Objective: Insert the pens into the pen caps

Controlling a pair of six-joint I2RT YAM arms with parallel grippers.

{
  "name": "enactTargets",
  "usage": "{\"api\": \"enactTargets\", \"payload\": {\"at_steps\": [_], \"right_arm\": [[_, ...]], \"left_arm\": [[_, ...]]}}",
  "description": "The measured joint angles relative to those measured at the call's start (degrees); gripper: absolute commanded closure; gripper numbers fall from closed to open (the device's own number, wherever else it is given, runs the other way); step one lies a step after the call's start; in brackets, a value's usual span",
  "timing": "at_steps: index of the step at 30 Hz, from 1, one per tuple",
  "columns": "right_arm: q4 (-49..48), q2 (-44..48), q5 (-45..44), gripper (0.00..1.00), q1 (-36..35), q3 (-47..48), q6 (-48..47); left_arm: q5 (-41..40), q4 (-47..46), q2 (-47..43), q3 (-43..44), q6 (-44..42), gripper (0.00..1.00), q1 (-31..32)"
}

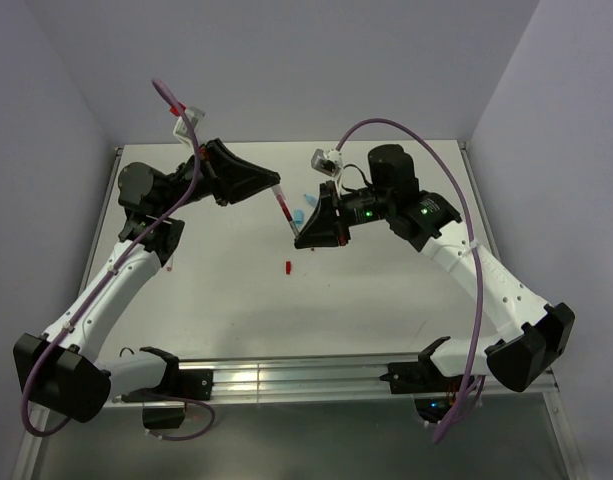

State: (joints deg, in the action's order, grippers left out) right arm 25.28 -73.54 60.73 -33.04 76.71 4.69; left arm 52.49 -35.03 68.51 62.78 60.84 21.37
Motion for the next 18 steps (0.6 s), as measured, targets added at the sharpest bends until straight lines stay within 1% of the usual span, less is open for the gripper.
{"api": "enactTargets", "payload": {"at_steps": [1,2,5,18], "right_arm": [[0.0,0.0,0.0,1.00,0.0,0.0,0.1],[0.0,0.0,0.0,1.00,0.0,0.0,0.2],[0.0,-0.4,0.0,1.00,0.0,0.2,0.4],[4.3,-3.7,-0.4,1.00,-0.1,3.8,2.1]], "left_arm": [[0.0,0.0,0.0,0.0,-0.1,0.98,0.0],[0.0,0.0,0.0,0.0,-0.2,1.00,0.1],[-0.3,-0.2,0.0,-0.2,-0.2,1.00,0.3],[-8.1,-1.3,-2.2,-5.0,-2.6,1.00,1.9]]}}
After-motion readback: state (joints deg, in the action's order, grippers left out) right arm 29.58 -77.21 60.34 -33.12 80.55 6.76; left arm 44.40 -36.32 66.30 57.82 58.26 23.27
